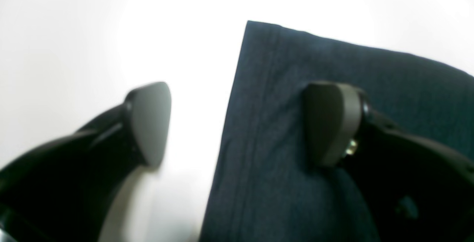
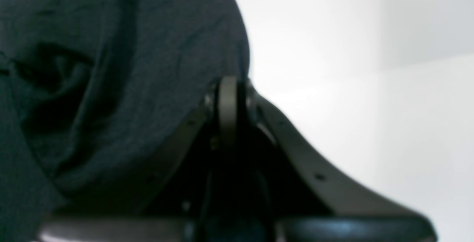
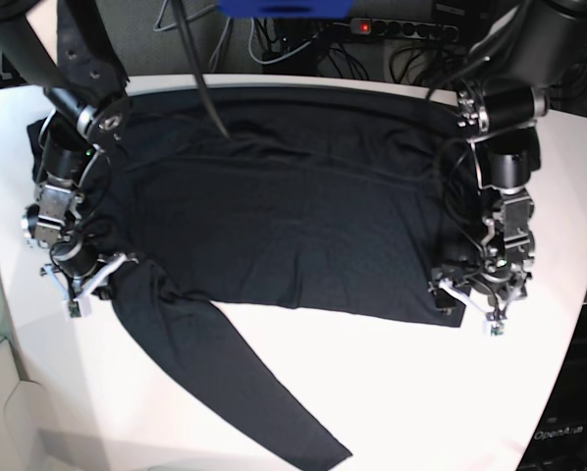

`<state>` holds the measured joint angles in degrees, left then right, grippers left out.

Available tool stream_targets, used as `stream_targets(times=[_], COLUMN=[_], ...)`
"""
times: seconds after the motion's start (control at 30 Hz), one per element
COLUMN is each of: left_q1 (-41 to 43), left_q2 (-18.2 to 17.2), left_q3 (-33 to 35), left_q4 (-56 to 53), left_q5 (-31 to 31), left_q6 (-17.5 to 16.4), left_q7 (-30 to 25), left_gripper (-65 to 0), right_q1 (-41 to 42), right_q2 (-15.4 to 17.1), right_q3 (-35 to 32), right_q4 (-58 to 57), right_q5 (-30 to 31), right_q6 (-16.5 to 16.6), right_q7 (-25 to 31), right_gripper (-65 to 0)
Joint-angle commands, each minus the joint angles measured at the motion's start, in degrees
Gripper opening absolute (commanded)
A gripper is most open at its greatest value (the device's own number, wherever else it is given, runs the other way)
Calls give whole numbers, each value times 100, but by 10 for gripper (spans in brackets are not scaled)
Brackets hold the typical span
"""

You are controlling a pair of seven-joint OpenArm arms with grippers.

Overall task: Fold the T-shirt properly
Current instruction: 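Lift the pinched section and fold it toward the held edge with both grippers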

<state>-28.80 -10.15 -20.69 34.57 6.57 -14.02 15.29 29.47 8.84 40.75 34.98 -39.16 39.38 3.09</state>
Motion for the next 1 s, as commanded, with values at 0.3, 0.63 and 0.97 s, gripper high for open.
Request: stream_targets(times=[0.3, 0.63, 0.97], left_q1=[-70, -26, 466], left_q2=[9, 17, 246], left_q3=[7, -2, -2], left_q4=[3, 20, 1506], left_q5=[7, 7, -2], left_q6=[0, -18, -44], left_q7=[199, 199, 550], left_gripper=[-382, -650, -650], right_q1=[2, 2, -517], right_q2=[8, -1, -449], right_q3=[-18, -9, 8], right_q4=[-30, 23, 1816], right_q5=[-300, -300, -300], right_q6=[62, 62, 62], right_q7=[-481, -481, -507], right_gripper=[-643, -647, -647])
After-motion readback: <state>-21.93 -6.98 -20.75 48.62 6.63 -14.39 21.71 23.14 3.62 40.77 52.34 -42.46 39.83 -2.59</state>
